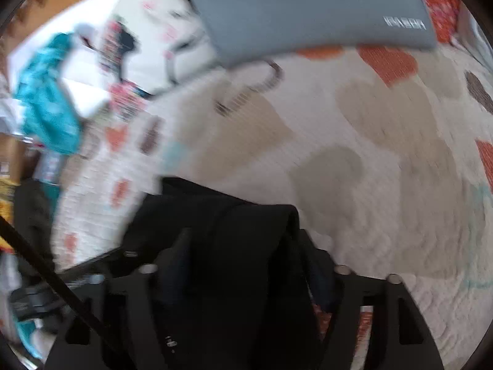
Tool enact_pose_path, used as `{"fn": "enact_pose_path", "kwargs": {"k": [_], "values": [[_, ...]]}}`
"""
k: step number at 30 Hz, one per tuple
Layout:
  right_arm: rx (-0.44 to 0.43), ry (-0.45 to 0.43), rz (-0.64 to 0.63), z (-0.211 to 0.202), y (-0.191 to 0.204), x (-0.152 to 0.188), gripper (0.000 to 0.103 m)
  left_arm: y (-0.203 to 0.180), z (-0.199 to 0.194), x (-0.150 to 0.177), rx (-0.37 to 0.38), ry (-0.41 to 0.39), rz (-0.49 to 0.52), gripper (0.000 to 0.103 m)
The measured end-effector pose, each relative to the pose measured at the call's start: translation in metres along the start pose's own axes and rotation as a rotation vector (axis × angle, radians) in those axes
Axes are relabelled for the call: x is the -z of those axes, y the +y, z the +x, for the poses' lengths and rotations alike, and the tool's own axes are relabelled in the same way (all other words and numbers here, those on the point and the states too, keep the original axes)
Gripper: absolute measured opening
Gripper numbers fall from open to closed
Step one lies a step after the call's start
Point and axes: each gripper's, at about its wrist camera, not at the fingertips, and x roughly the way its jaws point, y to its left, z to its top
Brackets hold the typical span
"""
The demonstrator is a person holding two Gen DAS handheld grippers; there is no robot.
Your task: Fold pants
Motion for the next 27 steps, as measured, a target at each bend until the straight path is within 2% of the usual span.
{"fn": "enact_pose_path", "kwargs": {"k": [3,5,8,10,12,14,16,18,20,22,23,24,25,26,27], "values": [[0.022,0.001,0.0,-0.013,-0.001,-0.002,0.083,-0.001,-0.02,0.004,-0.015,-0.051,0.031,0.059],[0.036,-0.019,0.005,-0.025,-0.002,-0.002,0.083,-0.002,-0.037,0.008,-0.046,-0.11,0.055,0.059],[0.106,-0.109,0.01,-0.047,-0.005,0.002,0.083,-0.001,-0.06,0.014,-0.093,-0.191,0.09,0.059],[0.113,-0.152,0.016,-0.059,-0.005,0.007,0.083,0.0,-0.074,0.019,-0.116,-0.239,0.1,0.059],[0.096,-0.179,0.033,-0.069,-0.007,0.011,0.083,0.002,-0.093,0.028,-0.139,-0.31,0.099,0.059],[0.09,-0.219,0.041,-0.082,-0.005,0.018,0.083,-0.001,-0.117,0.042,-0.194,-0.422,0.114,0.06],[0.119,-0.287,0.013,-0.1,0.004,0.026,0.083,-0.008,-0.144,0.059,-0.244,-0.555,0.132,0.067],[0.164,-0.381,-0.043,-0.127,0.018,0.04,0.083,-0.016,-0.167,0.075,-0.283,-0.672,0.151,0.088],[0.222,-0.494,-0.122,-0.155,0.037,0.057,0.085,-0.025,-0.191,0.099,-0.34,-0.819,0.179,0.101],[0.312,-0.62,-0.187,-0.18,0.052,0.082,0.099,-0.029,-0.206,0.126,-0.394,-0.92,0.206,0.103],[0.35,-0.684,-0.202,-0.189,0.057,0.097,0.103,-0.03,-0.208,0.136,-0.418,-0.935,0.211,0.103],[0.367,-0.744,-0.217,-0.195,0.06,0.114,0.103,-0.029,-0.208,0.146,-0.444,-0.938,0.214,0.103],[0.367,-0.766,-0.227,-0.197,0.061,0.124,0.103,-0.028,-0.204,0.155,-0.475,-0.917,0.218,0.103],[0.37,-0.759,-0.236,-0.194,0.061,0.132,0.103,-0.027,-0.2,0.157,-0.484,-0.884,0.225,0.103],[0.385,-0.708,-0.246,-0.186,0.061,0.139,0.103,-0.027,-0.194,0.158,-0.483,-0.833,0.236,0.103]]}}
